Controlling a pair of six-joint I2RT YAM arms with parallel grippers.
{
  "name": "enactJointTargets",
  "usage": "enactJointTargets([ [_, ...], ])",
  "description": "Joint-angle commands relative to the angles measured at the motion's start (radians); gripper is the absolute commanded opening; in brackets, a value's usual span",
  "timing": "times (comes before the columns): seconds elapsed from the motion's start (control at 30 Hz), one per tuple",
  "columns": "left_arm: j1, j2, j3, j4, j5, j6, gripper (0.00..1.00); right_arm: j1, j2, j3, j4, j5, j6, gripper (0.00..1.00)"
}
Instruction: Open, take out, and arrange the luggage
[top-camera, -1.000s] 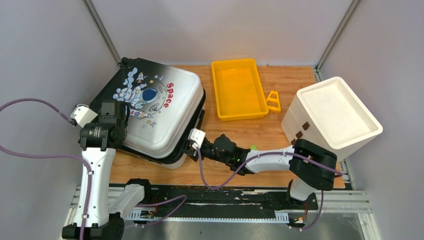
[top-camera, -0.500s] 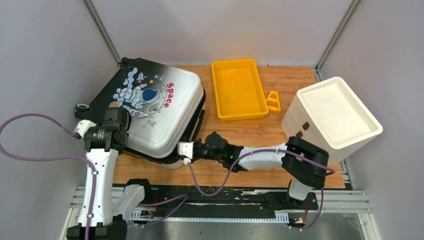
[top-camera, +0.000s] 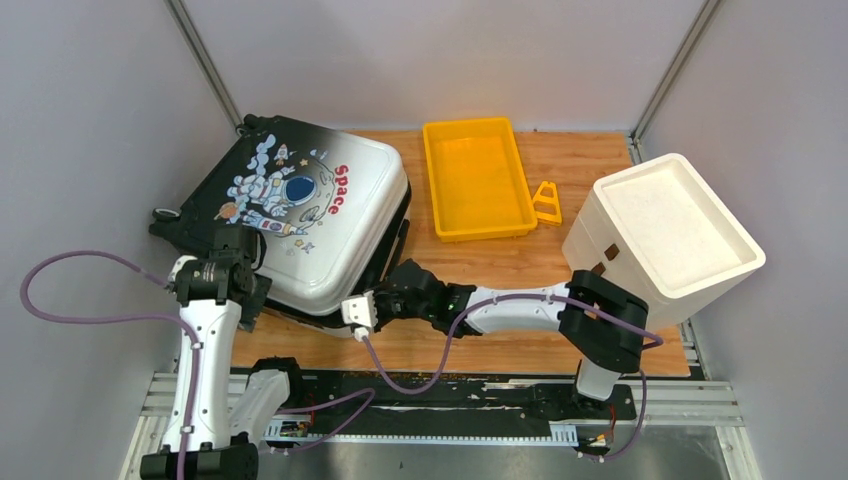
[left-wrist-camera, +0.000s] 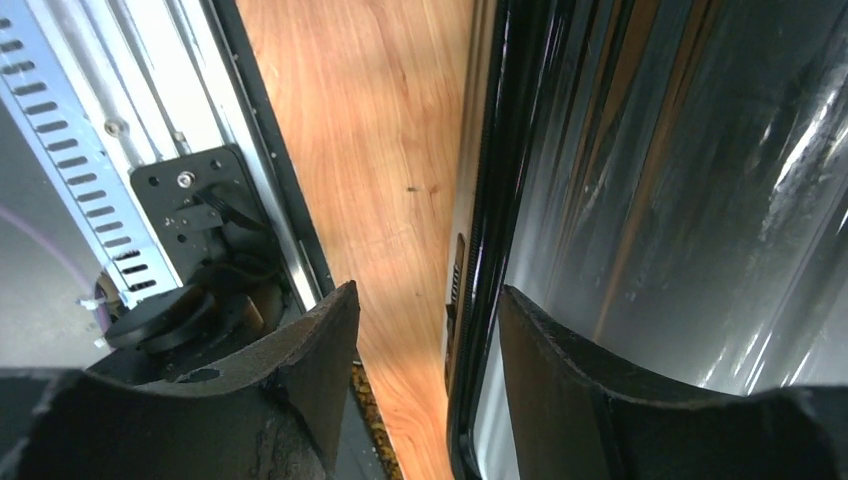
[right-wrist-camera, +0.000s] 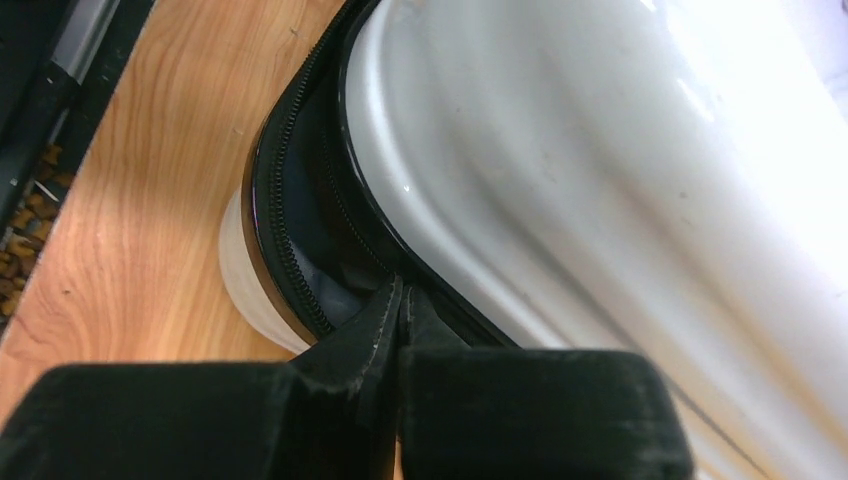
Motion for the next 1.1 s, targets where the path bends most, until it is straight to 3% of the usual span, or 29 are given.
enactJointTargets([
  [0.0, 0.009, -0.02, 0.037, 0.063, 0.083, -0.032, 0.61, 0.014, 0.055, -0.058, 0.046, 0.056, -0.226, 0.0],
  [0.07, 0.009, -0.038, 0.053, 0.077, 0.105, -0.036, 0.61, 0.021, 0.088, -0.123, 0.258, 0.106, -0.313, 0.0],
  [0.17, 0.011, -0.069, 0.078, 0.087, 0.105, -0.035, 0.6, 0.031, 0.14, -0.158, 0.425, 0.166, -0.388, 0.0],
  [0.37, 0.009, -0.074, 0.164, 0.072, 0.042, 0.003, 0.62, 0.031, 0.196, -0.13, 0.525, 0.199, -0.404, 0.0],
  [0.47, 0.009, -0.079, 0.182, 0.041, -0.006, 0.012, 0.73, 0.028, 0.222, -0.127, 0.637, 0.255, -0.383, 0.0],
  [0.57, 0.009, -0.088, 0.171, -0.008, -0.033, 0.008, 0.77, 0.023, 0.247, -0.105, 0.715, 0.318, -0.361, 0.0],
  [0.77, 0.009, -0.097, 0.104, -0.096, -0.136, -0.067, 0.62, 0.011, 0.286, -0.045, 0.829, 0.394, -0.328, 0.0],
  [0.87, 0.01, -0.102, 0.07, -0.079, -0.118, -0.074, 0.57, 0.003, 0.282, -0.024, 0.822, 0.391, -0.276, 0.0],
  [0.97, 0.009, -0.106, 0.031, -0.021, -0.091, -0.04, 0.47, 0.0, 0.268, -0.001, 0.796, 0.398, -0.22, 0.0],
  [1.07, 0.009, -0.101, 0.003, 0.009, -0.07, -0.019, 0.45, -0.002, 0.268, 0.025, 0.792, 0.412, -0.205, 0.0],
])
